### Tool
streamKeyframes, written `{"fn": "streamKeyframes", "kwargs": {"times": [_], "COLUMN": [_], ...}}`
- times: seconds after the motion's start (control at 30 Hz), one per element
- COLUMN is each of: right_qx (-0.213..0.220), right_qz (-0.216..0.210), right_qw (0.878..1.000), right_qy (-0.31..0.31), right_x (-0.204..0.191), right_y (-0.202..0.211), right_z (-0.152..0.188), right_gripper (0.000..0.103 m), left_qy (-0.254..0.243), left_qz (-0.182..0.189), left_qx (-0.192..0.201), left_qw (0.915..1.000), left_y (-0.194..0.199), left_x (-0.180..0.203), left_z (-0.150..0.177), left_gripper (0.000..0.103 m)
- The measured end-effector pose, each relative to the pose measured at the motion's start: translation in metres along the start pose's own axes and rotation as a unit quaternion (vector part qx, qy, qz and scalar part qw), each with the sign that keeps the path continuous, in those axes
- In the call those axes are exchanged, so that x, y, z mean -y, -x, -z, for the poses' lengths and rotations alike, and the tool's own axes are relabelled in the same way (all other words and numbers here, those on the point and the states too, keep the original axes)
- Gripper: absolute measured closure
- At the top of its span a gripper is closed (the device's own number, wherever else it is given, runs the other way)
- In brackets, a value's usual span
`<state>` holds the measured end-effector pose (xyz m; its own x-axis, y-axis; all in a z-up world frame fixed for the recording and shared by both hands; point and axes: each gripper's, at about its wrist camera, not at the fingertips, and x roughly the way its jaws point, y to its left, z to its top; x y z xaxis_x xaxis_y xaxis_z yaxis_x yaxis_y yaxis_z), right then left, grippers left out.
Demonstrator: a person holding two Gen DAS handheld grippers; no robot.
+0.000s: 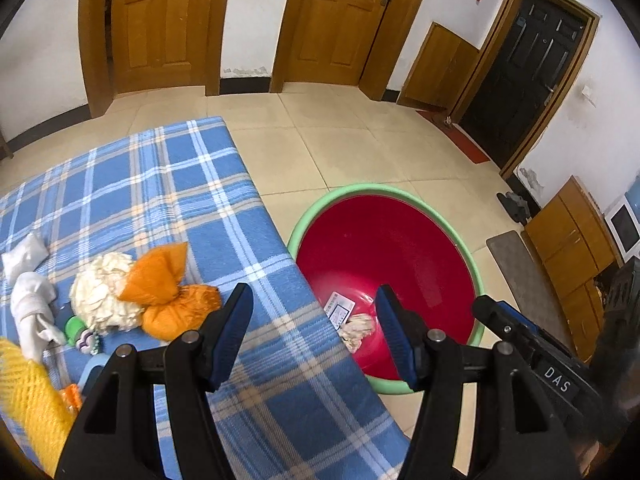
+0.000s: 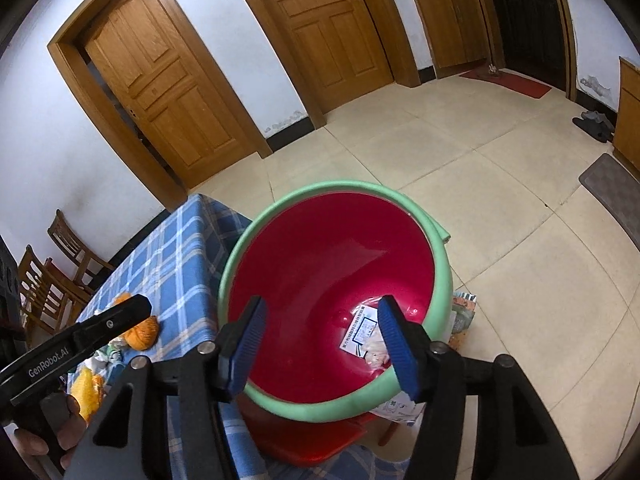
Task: Collect trash
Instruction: 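Move both open tools back over the table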
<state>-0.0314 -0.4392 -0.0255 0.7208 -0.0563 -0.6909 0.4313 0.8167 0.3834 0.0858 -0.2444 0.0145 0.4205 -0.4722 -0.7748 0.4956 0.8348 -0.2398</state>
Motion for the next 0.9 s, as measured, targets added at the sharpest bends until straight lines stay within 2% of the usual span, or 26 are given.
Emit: {"fn": "streamKeyframes", "kwargs": {"times": [0.4,0.9], "right_qx": [0.004,-0.007], "right_qz": [-0.035,-0.068], "right_qw": [0.999,0.996], "right_qy": [0.028,0.066], "right_x": [-0.035,-0.076], "right_y": [0.028,0.04], "right_z": [0.008,0.031], "right_gripper": [0.04,0.038], "left_qy": [0.024,0.078], "left_qz": [-0.023,-0.08], "left_qx": [0.032,0.053], "left_qw": [0.9989,0.9923], "left_y": [0.05,0.102], "left_x": [-0.025,-0.085], "left_z": [0.013,0.048], "left_gripper": [0.038,0.036]}}
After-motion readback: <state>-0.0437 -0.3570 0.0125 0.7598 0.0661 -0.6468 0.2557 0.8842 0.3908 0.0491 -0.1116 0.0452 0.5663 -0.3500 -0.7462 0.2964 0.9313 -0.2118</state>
